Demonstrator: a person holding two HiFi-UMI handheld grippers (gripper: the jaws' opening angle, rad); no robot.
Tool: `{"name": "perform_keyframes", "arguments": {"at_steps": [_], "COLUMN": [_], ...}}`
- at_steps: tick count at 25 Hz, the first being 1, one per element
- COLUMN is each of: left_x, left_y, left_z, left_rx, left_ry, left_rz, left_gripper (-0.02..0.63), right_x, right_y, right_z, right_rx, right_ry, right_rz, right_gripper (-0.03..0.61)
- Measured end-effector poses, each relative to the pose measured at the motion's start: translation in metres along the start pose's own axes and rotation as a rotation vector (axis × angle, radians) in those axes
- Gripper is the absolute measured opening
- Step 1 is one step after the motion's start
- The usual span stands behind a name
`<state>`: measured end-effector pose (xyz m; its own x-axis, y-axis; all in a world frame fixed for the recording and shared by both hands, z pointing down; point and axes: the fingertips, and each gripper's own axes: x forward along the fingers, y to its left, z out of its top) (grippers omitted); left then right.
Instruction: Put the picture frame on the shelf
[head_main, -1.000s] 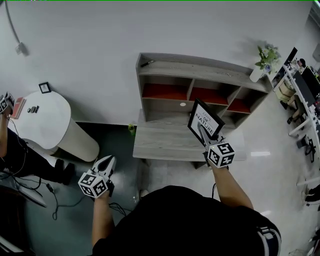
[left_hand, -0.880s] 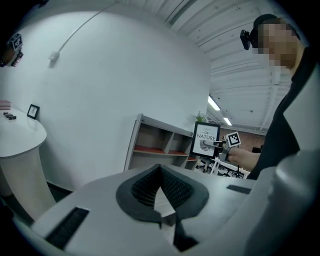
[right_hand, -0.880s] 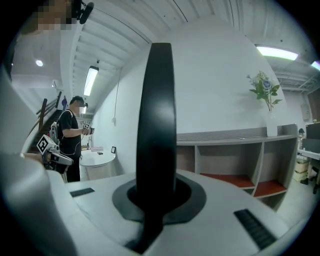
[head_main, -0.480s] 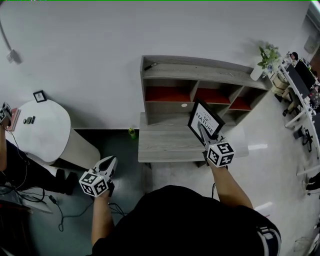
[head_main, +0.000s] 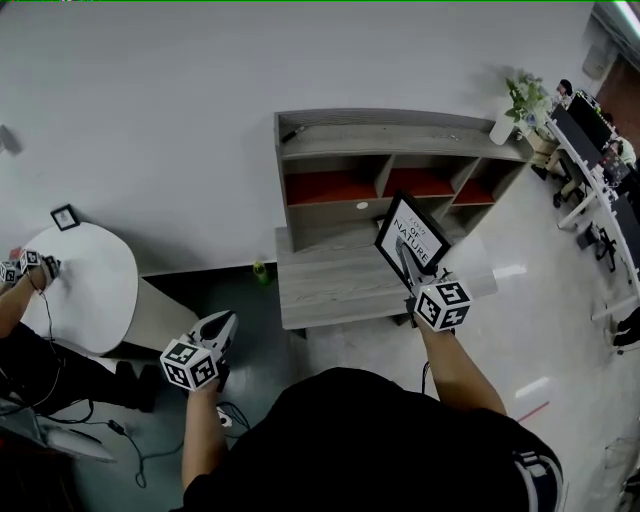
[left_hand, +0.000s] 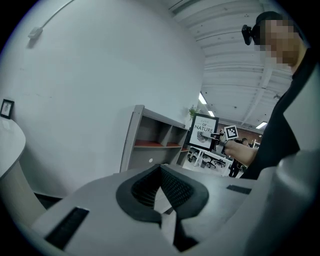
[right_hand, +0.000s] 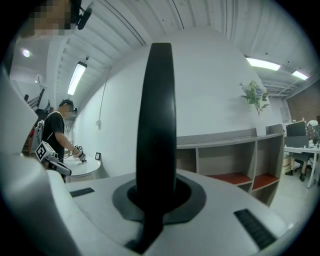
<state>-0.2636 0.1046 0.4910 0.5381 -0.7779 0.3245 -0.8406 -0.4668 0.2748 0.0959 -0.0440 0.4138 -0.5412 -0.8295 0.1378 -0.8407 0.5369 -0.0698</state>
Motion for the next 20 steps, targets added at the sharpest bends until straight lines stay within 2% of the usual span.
{"name": "perform_keyframes", "arguments": {"at_steps": [14, 20], "left_x": [0.005, 0.021], "left_y": [0.03, 0.02], "left_z": [-0.004, -0.004], "left_rx": [0.018, 0.02], "left_ry": [0.052, 0.058], "left_rz": [-0.09, -0.128], "left_gripper": [0.018, 0.018], "right_x": [0.003, 0.002], "right_y": [0.029, 0.016], "right_z": [-0.006, -0.013], "right_rx": [0.019, 0.045], "right_ry": [-0.003, -0.007], "right_rz": [-0.061, -0.101], "right_gripper": [0.023, 0.023]}}
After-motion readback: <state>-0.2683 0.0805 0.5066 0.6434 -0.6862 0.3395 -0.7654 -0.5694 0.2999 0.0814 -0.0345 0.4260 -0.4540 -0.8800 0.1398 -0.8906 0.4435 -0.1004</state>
